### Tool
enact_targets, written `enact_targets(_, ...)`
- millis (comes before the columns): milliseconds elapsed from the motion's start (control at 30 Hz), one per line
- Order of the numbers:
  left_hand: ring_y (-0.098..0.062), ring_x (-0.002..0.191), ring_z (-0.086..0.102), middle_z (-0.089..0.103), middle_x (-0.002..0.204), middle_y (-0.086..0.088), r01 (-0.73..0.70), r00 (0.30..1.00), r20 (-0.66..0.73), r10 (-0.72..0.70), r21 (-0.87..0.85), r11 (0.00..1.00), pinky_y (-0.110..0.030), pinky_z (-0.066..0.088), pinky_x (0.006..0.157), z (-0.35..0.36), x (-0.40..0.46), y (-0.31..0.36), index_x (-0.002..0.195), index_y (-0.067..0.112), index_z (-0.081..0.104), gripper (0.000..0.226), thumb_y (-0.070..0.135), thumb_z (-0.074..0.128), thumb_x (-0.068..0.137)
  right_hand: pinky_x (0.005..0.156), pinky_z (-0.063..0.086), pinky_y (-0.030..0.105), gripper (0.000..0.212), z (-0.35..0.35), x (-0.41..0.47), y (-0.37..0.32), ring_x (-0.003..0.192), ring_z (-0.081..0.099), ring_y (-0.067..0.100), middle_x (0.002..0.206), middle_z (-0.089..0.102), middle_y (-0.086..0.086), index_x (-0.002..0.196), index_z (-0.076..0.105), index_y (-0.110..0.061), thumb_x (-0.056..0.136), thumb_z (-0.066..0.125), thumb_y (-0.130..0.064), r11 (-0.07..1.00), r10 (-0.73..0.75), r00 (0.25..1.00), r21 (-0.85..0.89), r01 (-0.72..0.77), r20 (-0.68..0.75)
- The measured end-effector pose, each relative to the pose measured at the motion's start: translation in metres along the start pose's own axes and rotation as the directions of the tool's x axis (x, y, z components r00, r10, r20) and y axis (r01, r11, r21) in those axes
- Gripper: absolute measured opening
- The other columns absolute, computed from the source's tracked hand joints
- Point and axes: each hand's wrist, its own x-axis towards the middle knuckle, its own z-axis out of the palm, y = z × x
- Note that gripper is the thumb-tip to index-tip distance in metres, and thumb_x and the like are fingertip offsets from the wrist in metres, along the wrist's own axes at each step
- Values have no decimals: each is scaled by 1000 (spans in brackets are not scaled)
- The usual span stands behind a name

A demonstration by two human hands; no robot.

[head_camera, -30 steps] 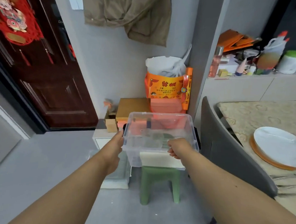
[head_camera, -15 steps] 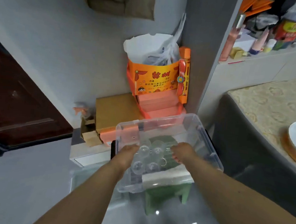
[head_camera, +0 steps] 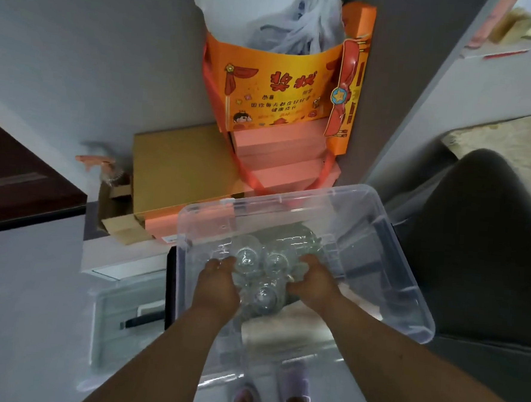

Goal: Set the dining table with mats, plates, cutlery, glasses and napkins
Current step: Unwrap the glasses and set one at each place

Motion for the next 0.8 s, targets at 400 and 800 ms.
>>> enact_targets(400, -29, 136, 35, 17, 154, -8, 12, 1000, 1, -13, 257, 966, -41, 41, 100, 18, 37, 2, 141, 33, 43, 71, -7, 51, 83, 94, 43, 28, 48, 17, 25, 5, 116, 47, 22, 123, 39, 3, 120, 58, -29, 75, 74, -35, 903, -159, 987, -402, 154, 22)
enact_targets(800, -23, 124, 37, 61, 114, 2, -214, 951, -17, 309, 684, 697, -38, 24, 107, 29, 59, 6, 105, 20, 67, 33, 5, 56, 78, 98, 25, 29, 18, 35, 46, -6, 114, 44, 17, 102, 66, -3, 96, 70, -20, 82, 60, -27, 612, -487, 871, -684, 396, 67)
